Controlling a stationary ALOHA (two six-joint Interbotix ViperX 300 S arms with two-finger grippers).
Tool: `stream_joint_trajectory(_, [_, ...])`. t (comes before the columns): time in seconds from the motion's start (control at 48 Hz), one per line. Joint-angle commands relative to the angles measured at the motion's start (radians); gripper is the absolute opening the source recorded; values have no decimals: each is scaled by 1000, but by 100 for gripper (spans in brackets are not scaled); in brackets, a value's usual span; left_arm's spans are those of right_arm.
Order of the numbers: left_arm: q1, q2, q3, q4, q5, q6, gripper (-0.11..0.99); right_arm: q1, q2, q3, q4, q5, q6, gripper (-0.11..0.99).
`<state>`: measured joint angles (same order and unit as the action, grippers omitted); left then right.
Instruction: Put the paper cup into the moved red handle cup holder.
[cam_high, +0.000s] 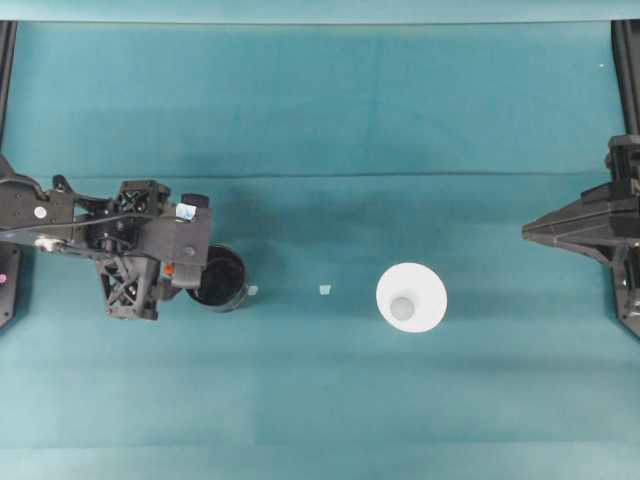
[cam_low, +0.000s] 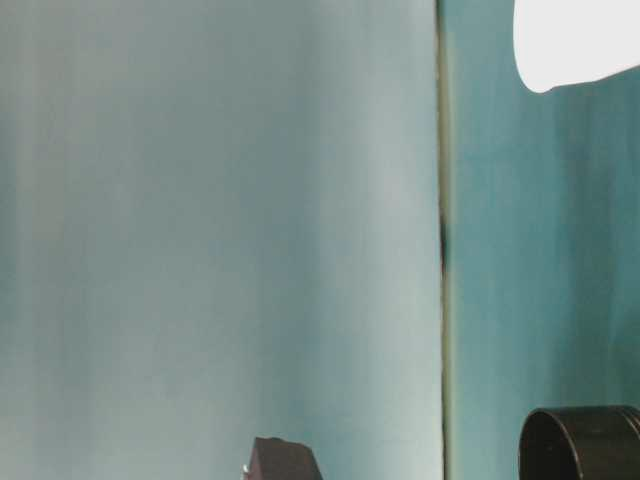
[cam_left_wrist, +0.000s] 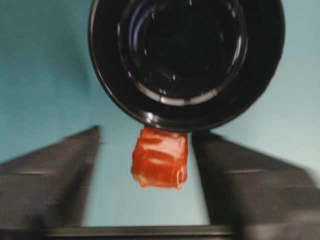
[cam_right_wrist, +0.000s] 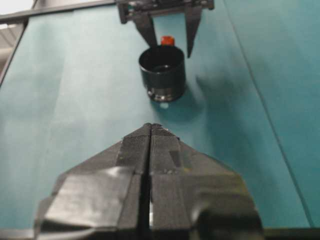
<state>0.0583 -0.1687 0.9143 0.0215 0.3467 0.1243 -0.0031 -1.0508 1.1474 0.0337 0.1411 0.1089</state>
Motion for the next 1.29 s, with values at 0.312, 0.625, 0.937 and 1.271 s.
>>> stream_joint_trajectory(0.312, [-5, -3, -8, 2, 14, 5, 29, -2, 6, -17, 3, -5, 9, -11])
stream_joint_trajectory(0.625, [-5, -11, -37, 5, 35, 21, 29, -2, 6, -15, 3, -5, 9, -11])
stream_joint_trajectory(0.937, [-5, -179, -213, 2, 279, 21, 29, -2, 6, -15, 3, 11, 8, -11])
stream_joint_trajectory(1.271, [-6, -209, -290, 5, 393, 17, 29, -2, 6, -14, 3, 18, 8, -11])
